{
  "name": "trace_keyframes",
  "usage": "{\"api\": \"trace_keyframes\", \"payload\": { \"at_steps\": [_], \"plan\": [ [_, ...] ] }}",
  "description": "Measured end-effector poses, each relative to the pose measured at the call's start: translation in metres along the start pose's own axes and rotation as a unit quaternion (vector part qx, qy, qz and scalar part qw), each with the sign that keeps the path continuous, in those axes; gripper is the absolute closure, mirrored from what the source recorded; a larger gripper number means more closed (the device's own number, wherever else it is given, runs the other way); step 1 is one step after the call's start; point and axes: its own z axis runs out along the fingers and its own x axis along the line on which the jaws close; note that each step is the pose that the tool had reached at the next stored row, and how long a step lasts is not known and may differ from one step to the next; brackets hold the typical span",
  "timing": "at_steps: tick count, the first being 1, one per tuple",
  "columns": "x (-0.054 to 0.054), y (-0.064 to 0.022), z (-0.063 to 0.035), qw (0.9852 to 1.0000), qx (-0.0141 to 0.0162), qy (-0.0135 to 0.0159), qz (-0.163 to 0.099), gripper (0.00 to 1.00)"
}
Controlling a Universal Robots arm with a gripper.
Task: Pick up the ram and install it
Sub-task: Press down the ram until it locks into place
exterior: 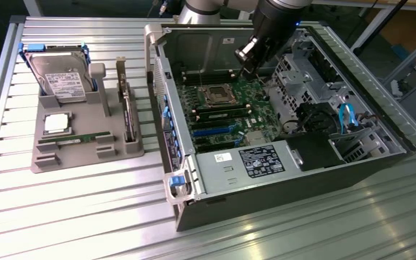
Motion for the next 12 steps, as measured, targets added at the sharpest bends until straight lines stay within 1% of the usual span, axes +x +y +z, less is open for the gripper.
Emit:
{"api": "trace_keyframes", "payload": {
  "at_steps": [3,6,12],
  "plan": [
    [0.0,0.0,0.0001,0.9997,0.0011,-0.0011,0.023,0.9],
    [0.0,0.0,0.0003,0.9988,0.0023,-0.0025,0.05,0.9],
    [0.0,0.0,0.0004,0.9974,0.0033,-0.0036,0.072,0.9]
  ]
}}
